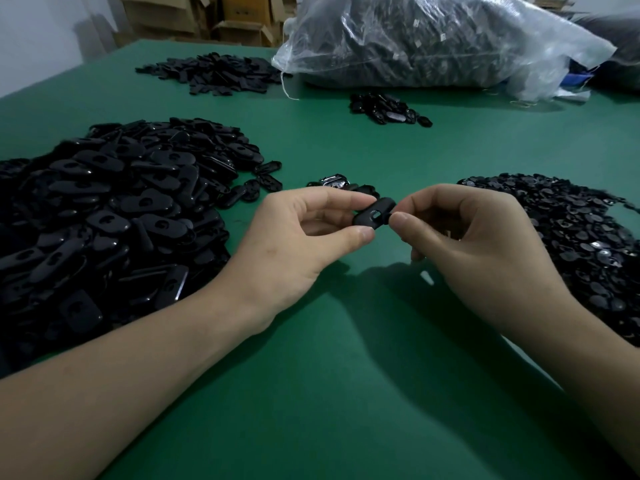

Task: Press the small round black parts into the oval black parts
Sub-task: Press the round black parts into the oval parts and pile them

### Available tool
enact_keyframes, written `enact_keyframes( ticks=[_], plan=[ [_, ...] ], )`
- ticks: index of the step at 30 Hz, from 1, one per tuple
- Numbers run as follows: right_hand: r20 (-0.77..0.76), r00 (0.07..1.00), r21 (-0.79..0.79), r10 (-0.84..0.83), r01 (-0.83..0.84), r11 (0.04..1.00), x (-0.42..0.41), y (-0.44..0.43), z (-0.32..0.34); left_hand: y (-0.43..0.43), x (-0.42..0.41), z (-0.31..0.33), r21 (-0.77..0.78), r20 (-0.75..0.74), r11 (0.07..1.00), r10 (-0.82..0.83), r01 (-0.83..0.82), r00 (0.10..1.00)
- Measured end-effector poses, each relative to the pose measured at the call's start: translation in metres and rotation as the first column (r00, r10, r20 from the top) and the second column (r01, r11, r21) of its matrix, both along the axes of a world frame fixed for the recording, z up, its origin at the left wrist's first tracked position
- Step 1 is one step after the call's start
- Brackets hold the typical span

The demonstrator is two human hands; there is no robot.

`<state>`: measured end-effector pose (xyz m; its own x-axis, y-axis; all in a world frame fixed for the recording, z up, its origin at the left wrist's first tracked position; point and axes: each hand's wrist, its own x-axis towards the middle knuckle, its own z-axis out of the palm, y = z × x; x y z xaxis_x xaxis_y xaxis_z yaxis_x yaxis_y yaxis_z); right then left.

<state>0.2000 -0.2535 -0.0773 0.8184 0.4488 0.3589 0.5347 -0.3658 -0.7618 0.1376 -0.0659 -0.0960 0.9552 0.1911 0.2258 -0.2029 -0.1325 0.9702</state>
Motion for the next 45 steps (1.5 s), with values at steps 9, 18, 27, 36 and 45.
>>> enact_keyframes(
  ticks=[9, 18, 27, 36, 45],
  plan=[
    [0.191, 0.981, -0.08, -0.044, 0.06, 0.995, -0.0041, 0.0024, 0.0011, -0.0019, -0.0023, 0.0018, 0.012, -0.006, 1.0, -0.028, 0.028, 1.0],
    [0.233, 0.972, -0.108, -0.033, 0.06, 0.992, -0.005, 0.0029, 0.0015, -0.0035, -0.0024, 0.0024, 0.02, 0.025, 0.999, -0.038, 0.038, 0.999],
    [0.227, 0.972, -0.121, -0.06, 0.089, 0.989, -0.0065, 0.0029, 0.0021, -0.0035, -0.0026, 0.0015, 0.095, 0.017, 0.995, -0.036, 0.035, 0.999],
    [-0.06, 0.998, 0.064, -0.035, 0.039, 0.997, -0.0066, 0.0024, 0.0001, -0.0044, -0.0025, 0.0028, 0.035, 0.022, 0.998, -0.05, 0.05, 0.998],
    [-0.26, 0.966, 0.211, -0.005, 0.062, 0.975, -0.006, 0.0056, -0.0046, -0.004, -0.0026, 0.003, 0.005, 0.021, 0.998, -0.056, 0.055, 0.998]
  ],
)
